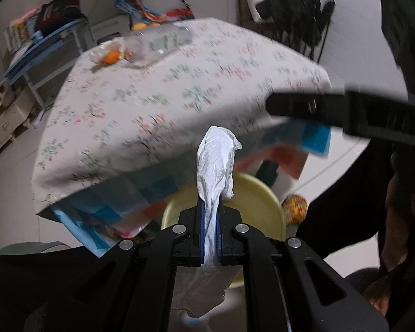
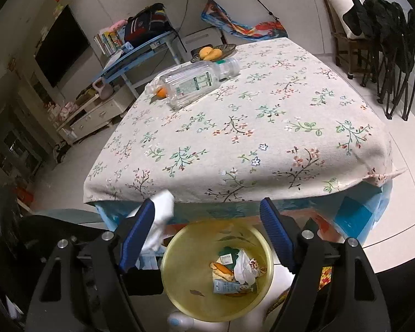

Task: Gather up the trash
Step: 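Open the right tool to drop the green toy while the left tool drops the tissue into the basin, then raise both tools from the basin back over the table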

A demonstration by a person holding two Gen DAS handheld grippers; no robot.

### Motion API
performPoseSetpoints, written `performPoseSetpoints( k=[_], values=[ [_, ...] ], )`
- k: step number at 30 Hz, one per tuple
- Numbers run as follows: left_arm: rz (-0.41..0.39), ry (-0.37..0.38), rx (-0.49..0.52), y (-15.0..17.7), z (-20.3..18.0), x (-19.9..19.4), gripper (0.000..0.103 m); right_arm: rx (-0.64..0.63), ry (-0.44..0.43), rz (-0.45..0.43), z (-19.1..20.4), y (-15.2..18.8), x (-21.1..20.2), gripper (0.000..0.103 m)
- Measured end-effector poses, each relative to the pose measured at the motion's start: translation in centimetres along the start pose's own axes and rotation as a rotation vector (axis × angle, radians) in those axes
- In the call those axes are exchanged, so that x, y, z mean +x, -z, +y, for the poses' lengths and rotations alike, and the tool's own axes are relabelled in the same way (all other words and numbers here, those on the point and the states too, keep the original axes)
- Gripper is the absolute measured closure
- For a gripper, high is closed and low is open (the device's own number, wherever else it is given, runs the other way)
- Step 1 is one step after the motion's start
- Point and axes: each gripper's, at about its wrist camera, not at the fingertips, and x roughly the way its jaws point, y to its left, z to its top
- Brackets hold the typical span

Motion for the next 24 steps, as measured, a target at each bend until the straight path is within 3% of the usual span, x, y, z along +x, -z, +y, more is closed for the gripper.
performPoseSetpoints(
  k=[3, 6, 8, 10, 18, 24],
  values=[
    [0.051, 0.0, 0.028, 0.4, -0.5, 1.0, 0.096, -0.005, 0.002, 0.0, 0.1, -0.1, 0.2, 0.027],
    [0.083, -0.009, 0.046, 0.8, -0.7, 1.6, 0.088, -0.005, 0.005, 0.001, 0.1, 0.1, 0.1, 0.027],
    [0.082, -0.021, 0.05, 0.9, -0.8, 1.6, 0.072, -0.003, 0.006, -0.001, 0.1, 0.1, 0.0, 0.027],
    [0.076, -0.029, 0.049, 0.8, -0.8, 1.5, 0.066, -0.001, 0.007, -0.004, 0.1, 0.1, 0.0, 0.026],
    [-0.02, -0.031, 0.046, 0.1, -1.0, -0.1, 0.052, 0.02, 0.013, -0.025, -0.5, 0.0, -0.4, 0.024],
    [-0.121, -0.086, -0.003, -0.8, -0.1, -1.6, 0.039, 0.047, 0.023, -0.049, -1.1, -0.2, -0.7, 0.022]
  ],
)
